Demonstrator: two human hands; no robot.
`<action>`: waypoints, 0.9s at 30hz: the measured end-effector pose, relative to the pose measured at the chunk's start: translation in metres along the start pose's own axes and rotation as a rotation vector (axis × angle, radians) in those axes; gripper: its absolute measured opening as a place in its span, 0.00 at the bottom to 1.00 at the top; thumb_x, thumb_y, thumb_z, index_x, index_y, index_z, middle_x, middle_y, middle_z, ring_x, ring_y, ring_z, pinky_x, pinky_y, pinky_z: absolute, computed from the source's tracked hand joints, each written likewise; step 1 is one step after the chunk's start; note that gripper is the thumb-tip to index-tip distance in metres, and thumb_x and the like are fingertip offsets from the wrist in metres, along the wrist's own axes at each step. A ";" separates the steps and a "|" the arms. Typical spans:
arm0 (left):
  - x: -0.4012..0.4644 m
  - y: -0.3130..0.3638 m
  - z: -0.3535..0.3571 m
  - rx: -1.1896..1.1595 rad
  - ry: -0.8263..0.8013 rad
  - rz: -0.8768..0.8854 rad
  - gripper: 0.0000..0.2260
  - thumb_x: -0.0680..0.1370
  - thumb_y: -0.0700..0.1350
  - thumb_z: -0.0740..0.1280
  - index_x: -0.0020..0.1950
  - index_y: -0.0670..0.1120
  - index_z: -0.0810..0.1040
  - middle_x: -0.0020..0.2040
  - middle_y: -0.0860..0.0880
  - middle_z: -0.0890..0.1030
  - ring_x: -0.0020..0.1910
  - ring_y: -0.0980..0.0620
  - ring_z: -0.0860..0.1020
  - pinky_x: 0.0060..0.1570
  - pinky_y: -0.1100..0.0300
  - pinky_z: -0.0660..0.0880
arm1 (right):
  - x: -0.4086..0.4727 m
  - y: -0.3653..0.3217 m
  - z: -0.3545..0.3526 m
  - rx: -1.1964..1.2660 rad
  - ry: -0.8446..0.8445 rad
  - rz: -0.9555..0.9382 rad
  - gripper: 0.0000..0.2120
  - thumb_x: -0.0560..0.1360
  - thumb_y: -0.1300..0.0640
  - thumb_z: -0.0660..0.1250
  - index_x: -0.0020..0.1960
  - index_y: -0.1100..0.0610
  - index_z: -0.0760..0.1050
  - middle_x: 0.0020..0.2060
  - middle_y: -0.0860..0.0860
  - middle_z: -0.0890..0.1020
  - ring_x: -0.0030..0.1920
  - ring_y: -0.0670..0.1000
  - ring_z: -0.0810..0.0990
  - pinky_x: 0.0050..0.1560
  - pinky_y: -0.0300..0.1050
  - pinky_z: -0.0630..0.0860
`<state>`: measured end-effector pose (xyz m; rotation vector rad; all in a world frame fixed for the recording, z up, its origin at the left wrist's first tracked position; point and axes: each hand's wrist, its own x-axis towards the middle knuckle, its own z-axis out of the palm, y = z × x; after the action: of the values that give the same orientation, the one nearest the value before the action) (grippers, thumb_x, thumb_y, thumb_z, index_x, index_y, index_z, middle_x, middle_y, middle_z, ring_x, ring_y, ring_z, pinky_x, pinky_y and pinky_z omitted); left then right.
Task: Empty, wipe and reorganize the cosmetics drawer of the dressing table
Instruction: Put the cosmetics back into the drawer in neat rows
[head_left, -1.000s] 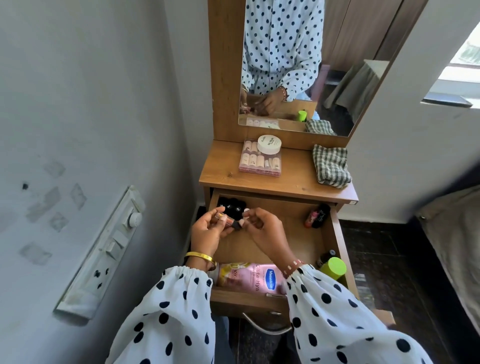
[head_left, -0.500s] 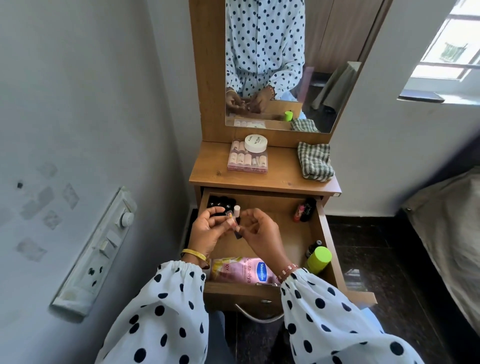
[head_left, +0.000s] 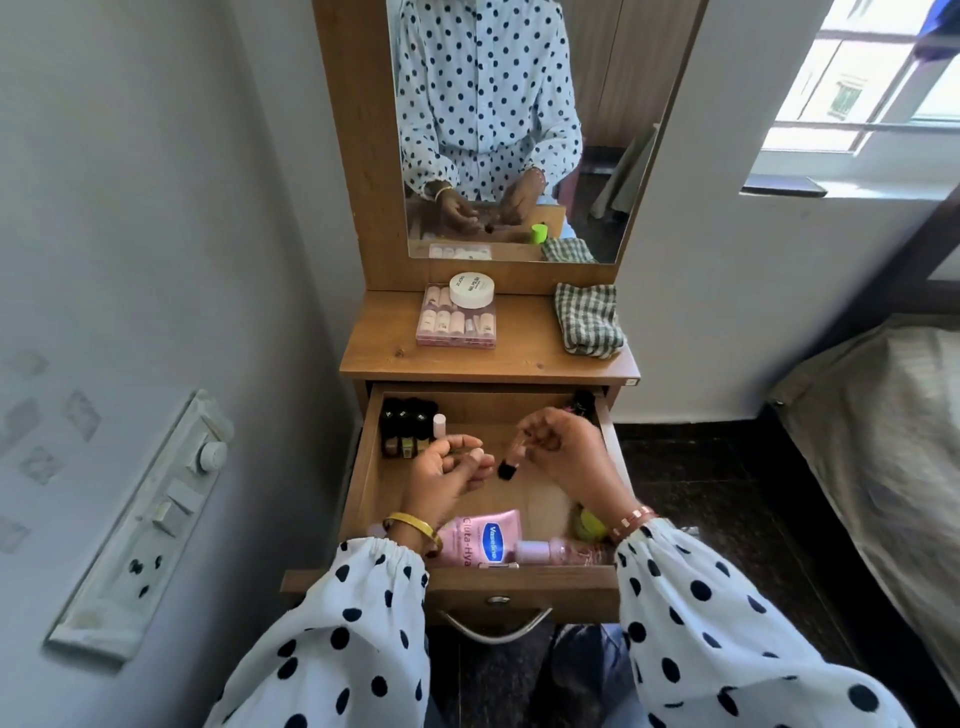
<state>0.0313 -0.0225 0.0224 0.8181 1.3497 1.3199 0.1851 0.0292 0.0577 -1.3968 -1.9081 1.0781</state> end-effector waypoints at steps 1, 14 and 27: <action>0.001 -0.002 0.008 0.021 -0.002 -0.001 0.05 0.78 0.37 0.62 0.46 0.46 0.75 0.40 0.47 0.82 0.39 0.53 0.81 0.40 0.64 0.78 | 0.005 0.007 -0.010 -0.031 0.060 0.024 0.11 0.71 0.67 0.69 0.46 0.52 0.76 0.42 0.52 0.84 0.44 0.50 0.83 0.48 0.41 0.79; 0.008 -0.019 0.044 0.360 -0.066 0.057 0.06 0.77 0.36 0.61 0.45 0.45 0.75 0.38 0.49 0.79 0.38 0.56 0.78 0.38 0.70 0.77 | 0.046 0.049 -0.049 -0.482 0.208 0.113 0.10 0.70 0.66 0.64 0.46 0.56 0.80 0.44 0.56 0.82 0.47 0.58 0.79 0.45 0.47 0.75; 0.007 -0.018 0.044 0.382 -0.060 0.057 0.06 0.77 0.36 0.62 0.45 0.45 0.76 0.36 0.51 0.79 0.37 0.56 0.78 0.42 0.65 0.77 | 0.045 0.059 -0.035 -0.720 0.142 -0.006 0.09 0.71 0.67 0.62 0.49 0.61 0.77 0.44 0.59 0.81 0.49 0.60 0.76 0.45 0.51 0.76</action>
<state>0.0748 -0.0071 0.0091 1.1523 1.5639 1.0835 0.2293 0.0909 0.0252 -1.7654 -2.2923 0.2557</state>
